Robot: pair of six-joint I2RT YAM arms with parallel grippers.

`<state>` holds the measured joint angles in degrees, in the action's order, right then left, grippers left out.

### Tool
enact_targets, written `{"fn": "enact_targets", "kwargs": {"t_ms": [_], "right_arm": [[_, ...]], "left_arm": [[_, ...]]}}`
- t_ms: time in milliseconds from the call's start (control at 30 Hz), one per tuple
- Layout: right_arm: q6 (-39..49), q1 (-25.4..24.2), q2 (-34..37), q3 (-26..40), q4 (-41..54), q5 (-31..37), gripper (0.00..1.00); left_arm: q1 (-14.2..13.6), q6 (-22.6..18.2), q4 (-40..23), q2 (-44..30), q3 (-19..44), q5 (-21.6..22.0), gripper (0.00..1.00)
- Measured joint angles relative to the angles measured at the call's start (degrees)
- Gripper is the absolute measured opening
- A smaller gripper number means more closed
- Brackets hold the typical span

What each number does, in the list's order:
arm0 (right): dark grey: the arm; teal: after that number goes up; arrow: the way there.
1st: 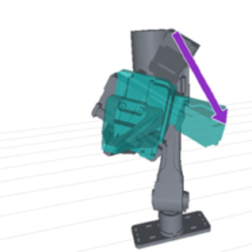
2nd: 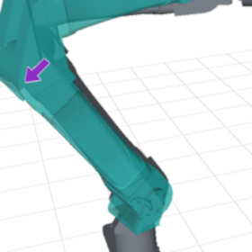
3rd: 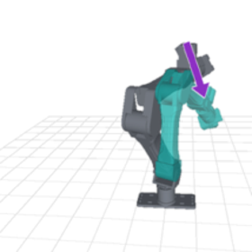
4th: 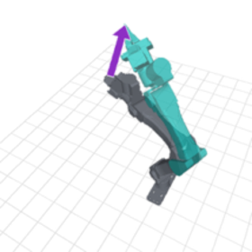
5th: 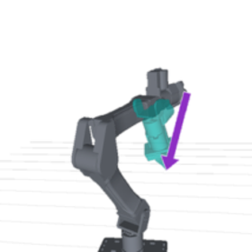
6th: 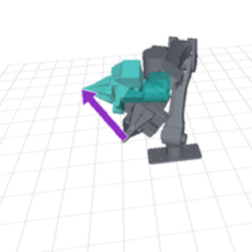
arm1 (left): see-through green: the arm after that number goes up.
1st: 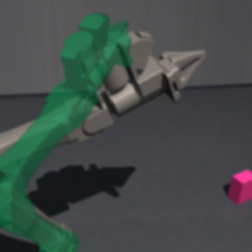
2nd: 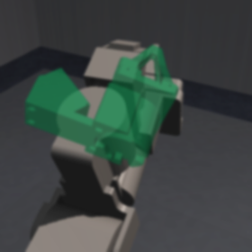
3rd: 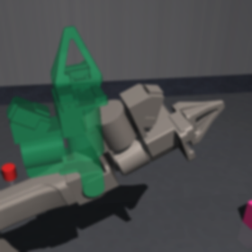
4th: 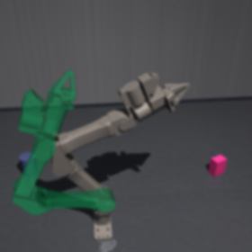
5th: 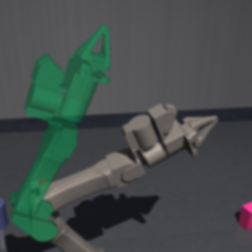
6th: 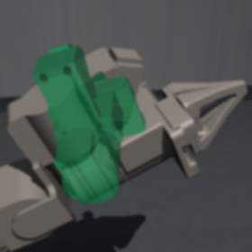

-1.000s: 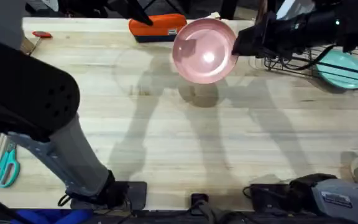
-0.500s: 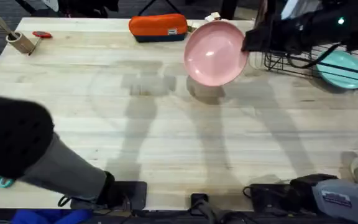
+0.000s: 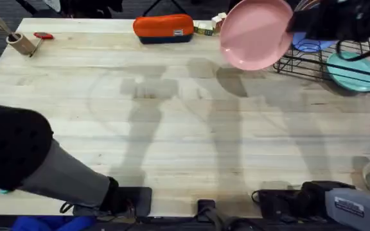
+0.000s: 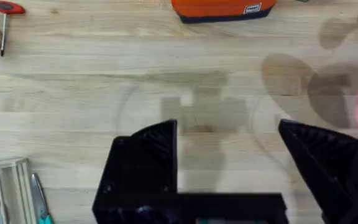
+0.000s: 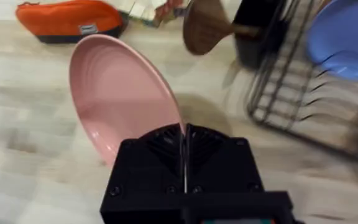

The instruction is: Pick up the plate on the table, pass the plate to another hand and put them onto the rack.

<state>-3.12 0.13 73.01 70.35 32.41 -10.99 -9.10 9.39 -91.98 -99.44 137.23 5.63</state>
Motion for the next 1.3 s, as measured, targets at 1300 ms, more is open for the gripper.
{"fn": "enact_targets", "kwargs": {"t_ms": [1300], "right_arm": [[67.3, -13.2, 0.5, 0.0, -28.8, 23.6, 0.028]], "left_arm": [[0.0, 0.0, 0.1, 0.0, 0.0, 0.2, 0.993]]}}
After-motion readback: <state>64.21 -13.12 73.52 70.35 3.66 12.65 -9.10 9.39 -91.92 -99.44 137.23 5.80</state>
